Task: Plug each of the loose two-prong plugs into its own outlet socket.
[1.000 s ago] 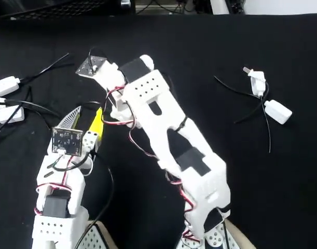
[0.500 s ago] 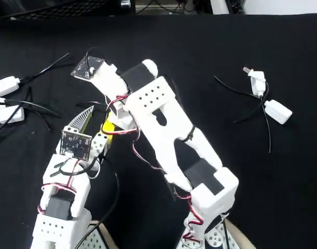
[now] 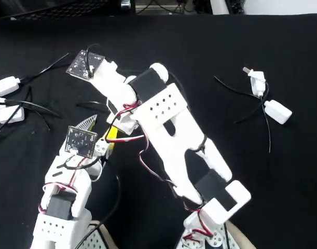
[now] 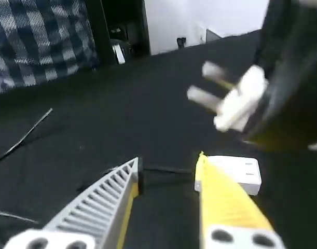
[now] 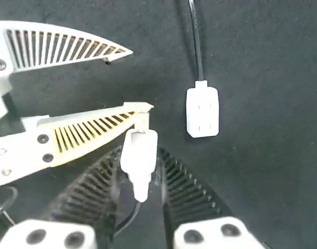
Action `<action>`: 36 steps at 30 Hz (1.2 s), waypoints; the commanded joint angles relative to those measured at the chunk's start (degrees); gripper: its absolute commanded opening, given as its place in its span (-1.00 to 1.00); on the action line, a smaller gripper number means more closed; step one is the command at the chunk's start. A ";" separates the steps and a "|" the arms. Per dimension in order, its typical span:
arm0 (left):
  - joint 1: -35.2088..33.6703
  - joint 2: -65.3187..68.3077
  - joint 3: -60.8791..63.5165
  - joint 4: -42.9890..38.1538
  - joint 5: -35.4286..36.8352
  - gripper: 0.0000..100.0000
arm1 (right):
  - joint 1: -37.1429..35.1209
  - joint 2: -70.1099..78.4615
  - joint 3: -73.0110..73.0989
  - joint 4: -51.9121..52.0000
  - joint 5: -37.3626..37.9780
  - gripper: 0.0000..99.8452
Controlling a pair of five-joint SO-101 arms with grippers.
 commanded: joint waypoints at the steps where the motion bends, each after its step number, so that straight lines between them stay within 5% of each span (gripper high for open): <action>1: 0.48 -0.18 0.92 0.44 -0.09 -0.63 | -0.26 -1.80 1.89 0.35 0.09 -0.98; 13: -8.57 -0.35 0.92 -13.54 -0.18 -0.63 | -0.35 -3.03 11.65 0.26 3.60 -0.98; 36: 2.07 -0.26 0.84 -11.69 0.35 -0.63 | -0.70 -3.12 11.47 0.26 3.60 -0.98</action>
